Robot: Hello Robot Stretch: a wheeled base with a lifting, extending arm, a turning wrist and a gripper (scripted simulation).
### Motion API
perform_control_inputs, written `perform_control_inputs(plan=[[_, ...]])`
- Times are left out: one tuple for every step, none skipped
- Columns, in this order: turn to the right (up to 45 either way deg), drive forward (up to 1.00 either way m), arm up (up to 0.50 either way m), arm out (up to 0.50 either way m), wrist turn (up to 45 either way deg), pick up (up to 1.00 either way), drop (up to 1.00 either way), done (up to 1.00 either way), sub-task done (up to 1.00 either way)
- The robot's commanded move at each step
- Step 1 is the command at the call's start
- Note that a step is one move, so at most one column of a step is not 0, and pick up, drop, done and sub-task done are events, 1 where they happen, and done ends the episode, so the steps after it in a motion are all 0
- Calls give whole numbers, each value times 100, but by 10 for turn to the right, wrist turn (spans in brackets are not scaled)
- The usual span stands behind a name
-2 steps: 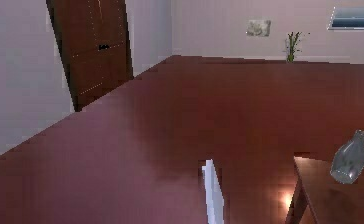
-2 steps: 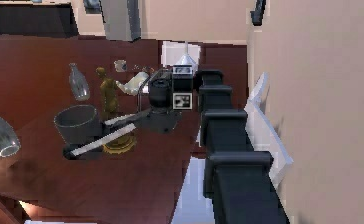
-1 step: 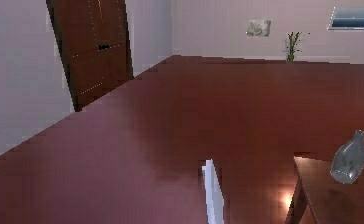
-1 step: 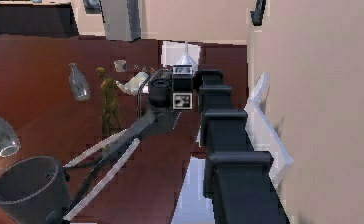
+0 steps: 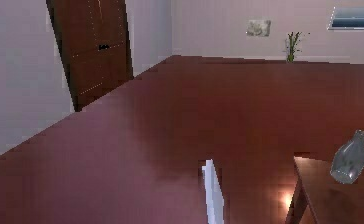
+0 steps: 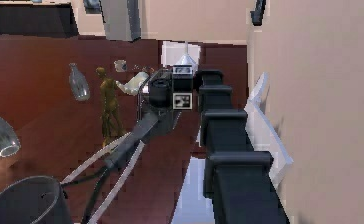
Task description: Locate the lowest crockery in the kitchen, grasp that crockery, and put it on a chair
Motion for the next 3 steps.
perform_control_inputs(plan=[[0, 0, 0, -20, 0, 0, 0, 0, 0], [-450, 0, 0, 0, 0, 0, 0, 0, 0], [-150, 0, 0, 0, 0, 0, 0, 0, 0]])
